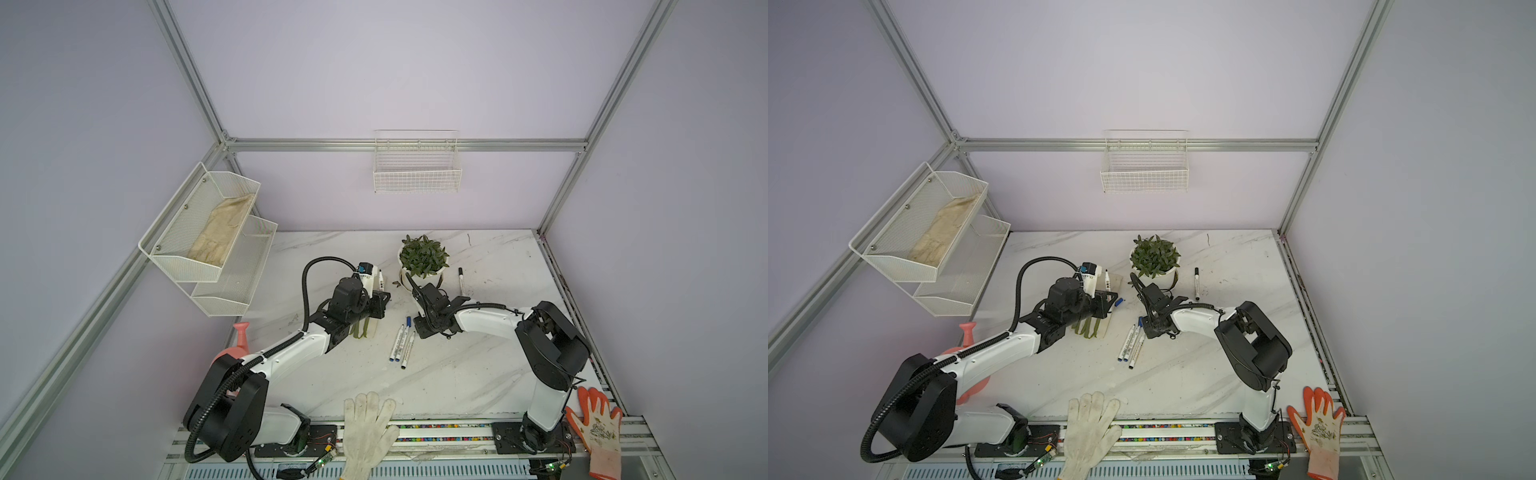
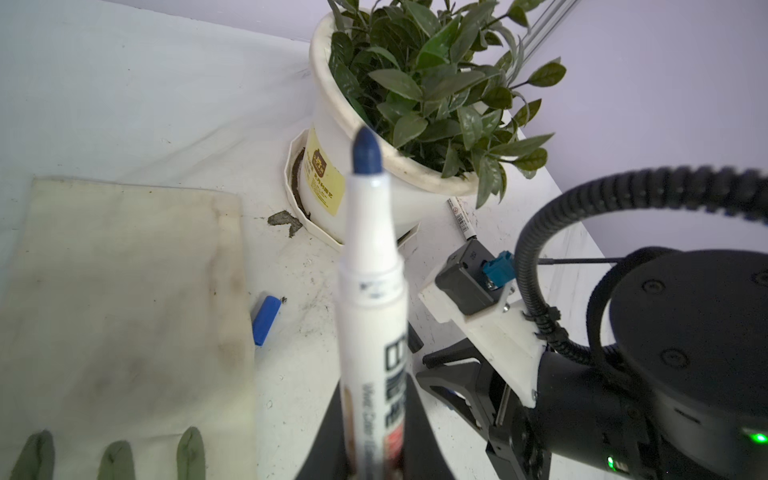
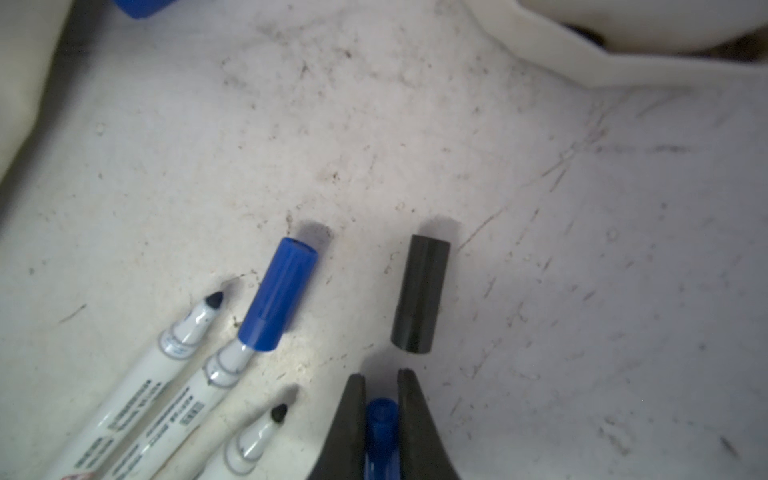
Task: Insert the pens into the pen caps
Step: 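Lift the blue cap with the right gripper above the held marker's tip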
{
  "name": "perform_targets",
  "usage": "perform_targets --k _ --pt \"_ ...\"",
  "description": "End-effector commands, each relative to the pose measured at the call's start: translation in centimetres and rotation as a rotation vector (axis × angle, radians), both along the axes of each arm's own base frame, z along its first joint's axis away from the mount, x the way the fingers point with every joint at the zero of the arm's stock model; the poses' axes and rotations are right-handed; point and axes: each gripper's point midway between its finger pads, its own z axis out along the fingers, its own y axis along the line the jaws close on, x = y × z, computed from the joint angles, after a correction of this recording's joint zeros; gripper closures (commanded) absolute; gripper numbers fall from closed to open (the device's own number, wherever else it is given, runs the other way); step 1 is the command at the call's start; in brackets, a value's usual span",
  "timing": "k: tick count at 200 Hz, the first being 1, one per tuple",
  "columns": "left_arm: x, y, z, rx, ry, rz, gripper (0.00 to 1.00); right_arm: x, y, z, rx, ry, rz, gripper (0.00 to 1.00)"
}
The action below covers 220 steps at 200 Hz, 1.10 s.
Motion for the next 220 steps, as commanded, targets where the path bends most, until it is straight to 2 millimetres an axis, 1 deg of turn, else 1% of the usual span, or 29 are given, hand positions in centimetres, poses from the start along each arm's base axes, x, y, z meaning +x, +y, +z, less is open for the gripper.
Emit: perform_targets --k 1,7,15,30,43,52,54,56,68,81,92,102,112,127,145,175,196,220 --pt "-0.4 -1.4 0.2 0.028 -0.037 -0.074 1.0 -1.9 -1.5 -2.5 -0.089 0.089 0.003 0.99" --pt "-0.5 -1.6 0.0 0.033 -0.034 -0.083 1.0 -1.6 -1.2 -1.9 -0.074 0.076 0.004 1.0" --pt "-0.7 -1.9 -0.1 0.036 -0.031 -0.098 1.0 -1.0 -0.7 -0.7 -0.046 0.045 0.009 1.0" --pt "-1.1 -2.6 -0.3 0.043 -0.027 -0.128 1.0 0.2 0.3 2.4 0.018 -0.027 0.014 1.0" --pt "-1.5 -3.2 -0.4 0.047 -0.029 -0.158 1.0 1.3 1.2 5.7 0.092 -0.092 0.017 1.0" --pt "-1.8 -3.7 -0.3 0.05 -0.039 -0.184 1.0 2.1 1.8 8.4 0.161 -0.14 0.017 1.0" --pt "-1.8 -3.9 -1.3 0.064 -0.016 -0.191 1.0 2.3 1.9 8.9 0.175 -0.148 0.016 1.0" --pt "-1.9 -4.0 -1.6 0.069 -0.01 -0.197 1.0 2.4 2.0 9.4 0.191 -0.157 0.015 1.0" --pt "-2.4 -4.8 -2.0 0.077 -0.005 -0.244 1.0 3.3 2.4 13.0 0.294 -0.217 0.009 1.0" --pt "-3.0 -5.7 -2.2 0.086 -0.004 -0.294 1.0 4.2 2.4 16.6 0.411 -0.275 -0.006 1.0" --pt "-3.4 -6.3 -2.2 0.087 -0.005 -0.328 1.0 5.0 1.9 19.4 0.516 -0.321 -0.036 1.0" --pt "-3.8 -6.8 -2.2 0.083 -0.008 -0.354 1.0 5.6 1.3 21.7 0.617 -0.358 -0.056 1.0" --pt "-4.0 -7.3 -1.9 0.077 -0.013 -0.375 1.0 6.0 0.9 23.5 0.717 -0.38 -0.074 1.0" --pt "-4.3 -7.7 -1.6 0.072 -0.02 -0.4 1.0 6.3 0.7 24.7 0.819 -0.383 -0.073 1.0" --pt "-4.7 -8.3 -1.2 0.064 -0.032 -0.429 1.0 6.0 1.6 24.9 0.866 -0.363 -0.029 1.0" --pt "-5.0 -8.8 -0.3 0.048 -0.054 -0.451 1.0 4.9 2.5 24.5 0.906 -0.318 0.035 1.0" --pt "-5.0 -8.9 0.7 0.026 -0.083 -0.455 1.0 4.2 2.6 24.2 0.89 -0.303 0.075 1.0" --pt "-4.9 -9.1 1.7 0.0 -0.111 -0.455 1.0 3.8 3.0 23.3 0.861 -0.268 0.119 1.0"
